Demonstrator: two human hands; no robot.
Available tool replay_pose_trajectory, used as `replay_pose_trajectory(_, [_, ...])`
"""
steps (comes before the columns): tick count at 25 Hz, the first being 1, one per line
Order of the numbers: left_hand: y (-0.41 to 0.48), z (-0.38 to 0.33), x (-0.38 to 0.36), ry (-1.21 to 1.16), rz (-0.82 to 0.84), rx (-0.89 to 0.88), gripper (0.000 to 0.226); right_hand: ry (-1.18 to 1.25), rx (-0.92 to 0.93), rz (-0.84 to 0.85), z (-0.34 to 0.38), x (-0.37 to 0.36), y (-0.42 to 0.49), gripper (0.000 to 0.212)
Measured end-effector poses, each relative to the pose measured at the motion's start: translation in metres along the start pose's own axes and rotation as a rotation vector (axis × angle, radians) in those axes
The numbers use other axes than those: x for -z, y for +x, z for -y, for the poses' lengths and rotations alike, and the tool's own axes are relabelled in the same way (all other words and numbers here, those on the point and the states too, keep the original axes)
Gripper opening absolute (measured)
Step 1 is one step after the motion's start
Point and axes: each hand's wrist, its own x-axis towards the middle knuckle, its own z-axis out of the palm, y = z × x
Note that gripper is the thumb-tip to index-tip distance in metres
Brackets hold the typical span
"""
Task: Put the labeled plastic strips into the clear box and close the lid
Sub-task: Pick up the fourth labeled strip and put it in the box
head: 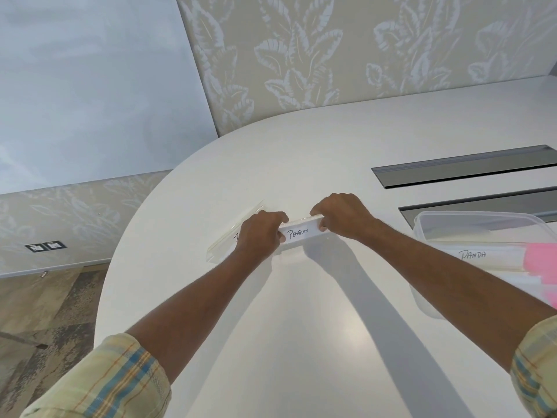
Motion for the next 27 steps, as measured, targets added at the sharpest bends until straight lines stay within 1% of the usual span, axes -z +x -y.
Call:
replay_pose_trajectory(4, [-0.004,-0.017,0.017,0.008,-0.034,-0.042,0.048,-0.014,-0.021,-0.004,-0.006,0.025,-0.015,0.027])
replay_pose_trajectory(8, [-0.006,-0.037,0.039,-0.019,-0.059,-0.076,0.047,-0.035,-0.036,-0.079,-0.018,0.055,-0.036,0.032])
replay_pose_trajectory(12, [-0.008,-0.065,0.060,-0.027,-0.062,-0.130,0.044,-0.063,-0.060,-0.112,-0.035,0.086,-0.063,0.021])
replay_pose_trajectory(13, [-0.009,-0.073,0.064,-0.022,-0.069,-0.148,0.044,-0.065,-0.070,-0.124,-0.040,0.093,-0.070,0.021])
replay_pose_trajectory(16, [-0.012,-0.099,0.071,-0.022,-0.094,-0.195,0.044,-0.075,-0.105,-0.152,-0.055,0.110,-0.092,0.033])
replay_pose_trajectory(18, [-0.015,-0.118,0.076,-0.021,-0.095,-0.229,0.042,-0.083,-0.126,-0.153,-0.067,0.119,-0.108,0.038])
replay_pose_trajectory(24, [-0.020,-0.181,0.079,-0.022,-0.082,-0.344,0.042,-0.072,-0.224,-0.157,-0.107,0.141,-0.167,0.031])
replay_pose_trajectory(27, [-0.024,-0.215,0.074,-0.032,-0.057,-0.373,0.044,-0.065,-0.279,-0.144,-0.127,0.146,-0.197,0.035])
